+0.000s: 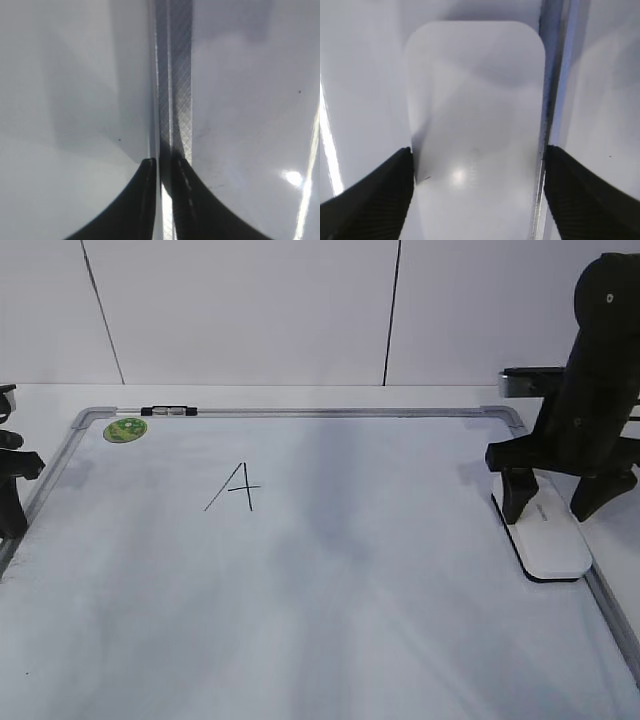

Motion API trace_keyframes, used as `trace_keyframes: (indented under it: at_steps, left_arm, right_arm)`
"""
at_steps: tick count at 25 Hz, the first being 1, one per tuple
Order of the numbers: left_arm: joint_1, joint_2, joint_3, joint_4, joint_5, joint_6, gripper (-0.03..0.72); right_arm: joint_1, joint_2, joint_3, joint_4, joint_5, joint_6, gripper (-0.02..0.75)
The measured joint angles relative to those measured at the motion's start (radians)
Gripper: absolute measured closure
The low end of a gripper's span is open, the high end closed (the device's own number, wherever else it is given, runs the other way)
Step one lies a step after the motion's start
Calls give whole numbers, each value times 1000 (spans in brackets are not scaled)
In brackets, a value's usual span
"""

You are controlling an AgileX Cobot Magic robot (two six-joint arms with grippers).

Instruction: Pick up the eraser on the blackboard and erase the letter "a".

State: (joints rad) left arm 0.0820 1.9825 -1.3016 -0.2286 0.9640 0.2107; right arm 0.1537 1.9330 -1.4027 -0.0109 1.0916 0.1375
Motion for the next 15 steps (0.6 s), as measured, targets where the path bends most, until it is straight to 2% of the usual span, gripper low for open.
trace_keyframes:
  at_steps: [6, 15]
  left_arm:
    - [0, 0, 0, 0, 0, 0, 611]
    - [0, 0, 0, 4, 2, 0, 594]
  right_arm:
    - [0, 0, -20, -13, 18, 11, 99]
    - [0, -65, -134, -17, 119, -23, 143]
